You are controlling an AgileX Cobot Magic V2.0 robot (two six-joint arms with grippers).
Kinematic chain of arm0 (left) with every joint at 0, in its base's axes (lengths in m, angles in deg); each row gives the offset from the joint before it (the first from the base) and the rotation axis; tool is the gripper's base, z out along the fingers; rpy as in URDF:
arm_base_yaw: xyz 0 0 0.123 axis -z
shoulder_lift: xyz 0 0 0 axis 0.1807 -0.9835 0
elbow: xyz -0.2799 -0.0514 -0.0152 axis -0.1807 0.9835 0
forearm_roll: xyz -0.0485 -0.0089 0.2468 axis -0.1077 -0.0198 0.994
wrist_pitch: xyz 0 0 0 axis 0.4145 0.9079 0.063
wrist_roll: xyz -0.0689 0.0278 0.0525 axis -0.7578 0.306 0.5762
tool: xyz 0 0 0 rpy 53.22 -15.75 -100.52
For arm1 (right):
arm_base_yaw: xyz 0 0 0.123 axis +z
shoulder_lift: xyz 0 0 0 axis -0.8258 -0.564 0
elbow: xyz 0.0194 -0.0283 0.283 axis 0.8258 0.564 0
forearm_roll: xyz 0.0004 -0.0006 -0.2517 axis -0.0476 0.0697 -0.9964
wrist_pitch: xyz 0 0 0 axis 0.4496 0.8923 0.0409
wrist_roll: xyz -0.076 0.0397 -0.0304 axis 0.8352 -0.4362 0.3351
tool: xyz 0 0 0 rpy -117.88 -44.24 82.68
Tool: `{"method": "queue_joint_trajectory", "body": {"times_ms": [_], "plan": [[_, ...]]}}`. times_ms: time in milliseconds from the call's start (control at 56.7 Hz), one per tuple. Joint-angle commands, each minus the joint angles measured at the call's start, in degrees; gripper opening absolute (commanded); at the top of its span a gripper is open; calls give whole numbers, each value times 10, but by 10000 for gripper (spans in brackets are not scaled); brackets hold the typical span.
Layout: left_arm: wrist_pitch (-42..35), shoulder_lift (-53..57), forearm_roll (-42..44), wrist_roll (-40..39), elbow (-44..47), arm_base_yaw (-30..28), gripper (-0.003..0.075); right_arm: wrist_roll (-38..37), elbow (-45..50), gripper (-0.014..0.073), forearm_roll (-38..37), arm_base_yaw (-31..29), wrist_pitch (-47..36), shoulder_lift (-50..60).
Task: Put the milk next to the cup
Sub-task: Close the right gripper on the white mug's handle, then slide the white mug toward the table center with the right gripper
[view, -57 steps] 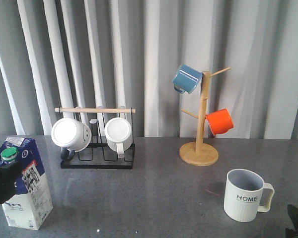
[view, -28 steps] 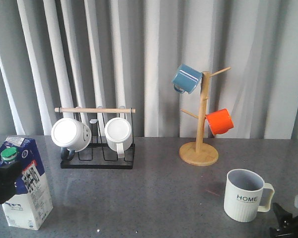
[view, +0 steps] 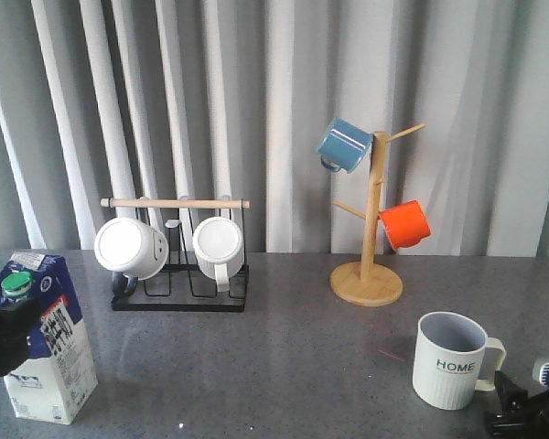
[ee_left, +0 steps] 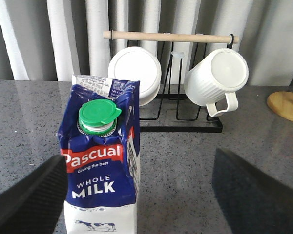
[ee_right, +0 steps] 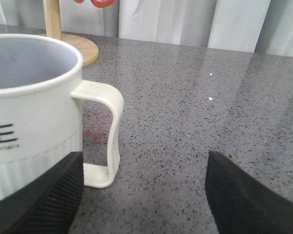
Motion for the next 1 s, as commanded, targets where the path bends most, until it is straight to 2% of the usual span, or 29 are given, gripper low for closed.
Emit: {"method": "queue_joint_trajectory", "body": {"times_ms": [0,493,599,846,987], "plan": [[-44,8,-4,-5,-20,3,587,-21,-28,500,3,0,-38,9],[-44,8,-4,-5,-20,3,587,-45,-96,484,-13,0,5,-41],[-44,8,-4,-5,-20,3,587,-62,-110,389,-29,0,6,-51],[-44,8,-4,-5,-20,3,587,-95,-169,-9,-92,21,43,-54],[-44,8,-4,-5,-20,3,587,-93,-193,-8,-86,67,80,-54]]}}
